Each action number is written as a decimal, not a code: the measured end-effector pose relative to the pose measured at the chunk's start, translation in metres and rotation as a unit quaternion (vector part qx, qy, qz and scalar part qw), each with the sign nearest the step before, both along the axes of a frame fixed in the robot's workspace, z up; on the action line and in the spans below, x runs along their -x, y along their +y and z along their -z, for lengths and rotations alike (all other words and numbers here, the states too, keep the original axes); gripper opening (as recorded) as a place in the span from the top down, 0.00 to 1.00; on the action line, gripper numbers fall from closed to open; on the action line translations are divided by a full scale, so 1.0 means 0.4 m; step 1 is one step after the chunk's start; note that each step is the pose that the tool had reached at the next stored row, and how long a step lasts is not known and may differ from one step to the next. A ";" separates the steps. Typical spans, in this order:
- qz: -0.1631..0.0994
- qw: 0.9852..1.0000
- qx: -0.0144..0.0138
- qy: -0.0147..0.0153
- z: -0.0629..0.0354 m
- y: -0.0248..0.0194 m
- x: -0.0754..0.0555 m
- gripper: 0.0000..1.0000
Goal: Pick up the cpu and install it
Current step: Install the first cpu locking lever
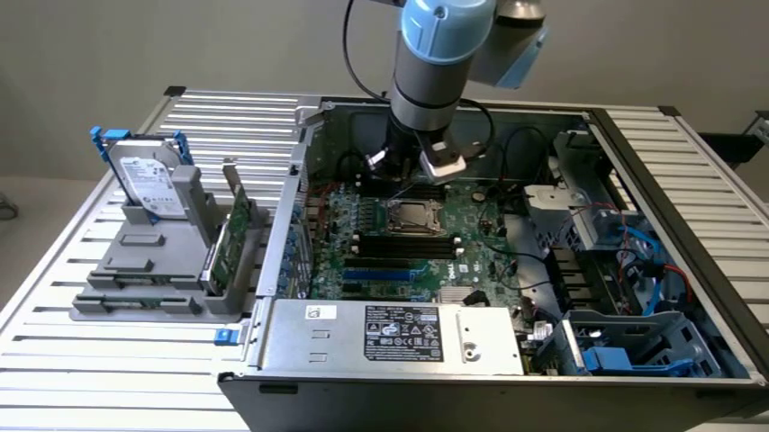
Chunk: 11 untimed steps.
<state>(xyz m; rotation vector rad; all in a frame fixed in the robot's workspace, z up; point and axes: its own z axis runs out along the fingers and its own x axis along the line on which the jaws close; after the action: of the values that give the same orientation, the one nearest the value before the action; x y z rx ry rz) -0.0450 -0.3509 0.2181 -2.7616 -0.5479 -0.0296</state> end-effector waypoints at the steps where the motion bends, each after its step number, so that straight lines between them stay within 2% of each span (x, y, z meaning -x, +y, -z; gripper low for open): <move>1: 0.000 1.000 0.000 0.000 0.000 0.000 0.000 0.89; 11: 0.000 1.000 0.000 0.000 0.000 0.000 -0.010 0.89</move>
<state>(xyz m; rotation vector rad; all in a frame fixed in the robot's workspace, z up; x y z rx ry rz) -0.0412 -0.3511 0.2180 -2.7616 -0.5479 -0.0295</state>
